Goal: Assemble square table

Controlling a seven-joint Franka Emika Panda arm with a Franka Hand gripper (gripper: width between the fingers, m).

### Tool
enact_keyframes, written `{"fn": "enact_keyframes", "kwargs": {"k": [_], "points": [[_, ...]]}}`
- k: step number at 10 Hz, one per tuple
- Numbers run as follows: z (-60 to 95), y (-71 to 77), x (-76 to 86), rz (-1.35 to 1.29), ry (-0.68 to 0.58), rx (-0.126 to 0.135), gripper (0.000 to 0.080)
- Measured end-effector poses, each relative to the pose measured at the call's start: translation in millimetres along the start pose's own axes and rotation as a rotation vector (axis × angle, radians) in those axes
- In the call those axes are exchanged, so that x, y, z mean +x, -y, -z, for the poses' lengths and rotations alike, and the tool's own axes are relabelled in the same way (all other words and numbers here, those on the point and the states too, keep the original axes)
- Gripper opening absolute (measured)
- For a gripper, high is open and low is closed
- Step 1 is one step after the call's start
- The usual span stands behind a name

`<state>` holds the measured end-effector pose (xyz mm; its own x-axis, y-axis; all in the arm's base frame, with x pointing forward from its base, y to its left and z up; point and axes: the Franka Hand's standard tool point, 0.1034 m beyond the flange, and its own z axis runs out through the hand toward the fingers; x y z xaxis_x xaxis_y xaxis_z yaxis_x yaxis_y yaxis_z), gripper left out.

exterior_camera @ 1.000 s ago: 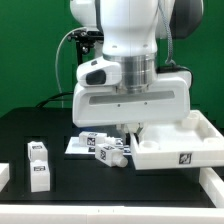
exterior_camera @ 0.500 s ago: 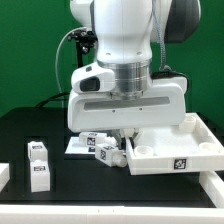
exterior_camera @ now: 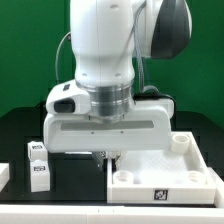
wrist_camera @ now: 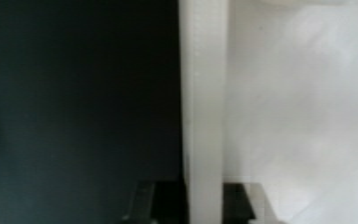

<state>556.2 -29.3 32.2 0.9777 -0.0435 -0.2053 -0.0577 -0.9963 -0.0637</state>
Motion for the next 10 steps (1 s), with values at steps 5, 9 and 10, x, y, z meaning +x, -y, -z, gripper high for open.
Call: {"fn": "enact_keyframes", "kwargs": {"k": [5, 9, 10], "points": [[-7.0, -1.5, 8.3, -0.006, 0.017, 0.005, 0.0052], [-16.8, 7.3, 37.8, -0.010, -0.029, -0.002, 0.0052], [-17.0, 7.4, 38.5, -0.007, -0.060, -0.007, 0.0052]]}}
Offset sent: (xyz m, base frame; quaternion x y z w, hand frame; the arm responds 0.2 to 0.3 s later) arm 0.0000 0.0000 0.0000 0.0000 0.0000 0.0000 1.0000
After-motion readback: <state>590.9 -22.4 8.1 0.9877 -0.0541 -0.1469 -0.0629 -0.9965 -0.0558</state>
